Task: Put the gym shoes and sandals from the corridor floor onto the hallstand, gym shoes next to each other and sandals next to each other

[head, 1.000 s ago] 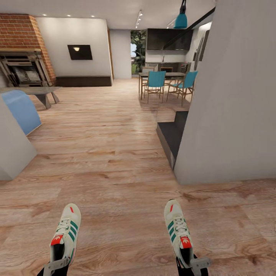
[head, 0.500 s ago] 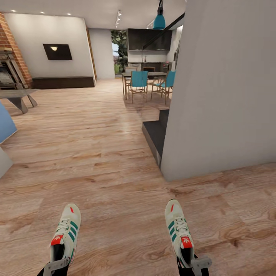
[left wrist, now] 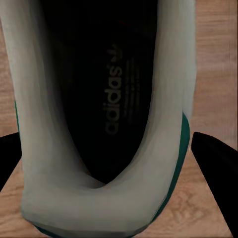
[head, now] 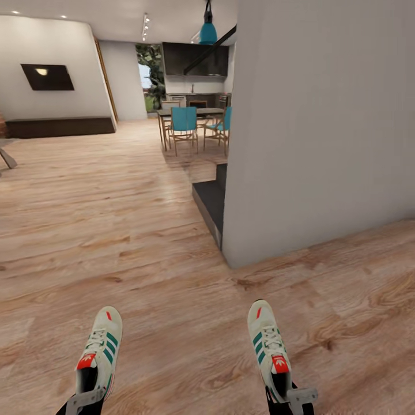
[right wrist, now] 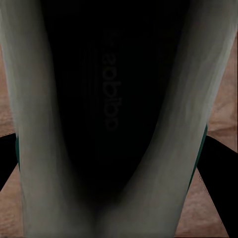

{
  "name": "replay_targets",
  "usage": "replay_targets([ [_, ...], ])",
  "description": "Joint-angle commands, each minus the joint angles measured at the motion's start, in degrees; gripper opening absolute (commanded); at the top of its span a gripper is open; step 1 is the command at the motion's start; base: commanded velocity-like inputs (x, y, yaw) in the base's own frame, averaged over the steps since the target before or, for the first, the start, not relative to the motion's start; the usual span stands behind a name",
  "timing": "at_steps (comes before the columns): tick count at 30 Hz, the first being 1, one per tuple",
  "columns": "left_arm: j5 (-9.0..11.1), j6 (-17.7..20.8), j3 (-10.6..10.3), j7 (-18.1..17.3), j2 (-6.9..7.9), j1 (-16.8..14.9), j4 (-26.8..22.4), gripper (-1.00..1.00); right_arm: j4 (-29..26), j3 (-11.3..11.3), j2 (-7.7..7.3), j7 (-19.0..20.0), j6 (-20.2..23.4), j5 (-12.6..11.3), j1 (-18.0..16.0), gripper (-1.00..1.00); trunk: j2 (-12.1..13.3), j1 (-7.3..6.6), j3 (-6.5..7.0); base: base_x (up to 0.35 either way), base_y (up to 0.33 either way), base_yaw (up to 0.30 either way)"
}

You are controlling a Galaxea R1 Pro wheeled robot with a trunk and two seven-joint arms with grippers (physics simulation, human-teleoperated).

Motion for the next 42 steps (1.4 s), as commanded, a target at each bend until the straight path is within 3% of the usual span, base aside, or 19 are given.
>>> replay_targets([
  [1, -0.5, -0.2, 0.5, -0.4, -0.05, 0.0, 0.0, -1.00, 0.0, 0.5, -0.05, -0.3, -0.2, -0.4, -0.1, -1.00, 0.0, -0.01, -0.04, 0.000, 0.000, -0.268],
  [42, -0.7, -0.2, 0.3, -0.5, -0.14, 0.0, 1.1, -1.00, 0.0, 0.5, -0.06, -0.4, -0.3, -0.5, -0.1, -1.00, 0.0, -0.01, -0.04, 0.000, 0.000, -0.271],
])
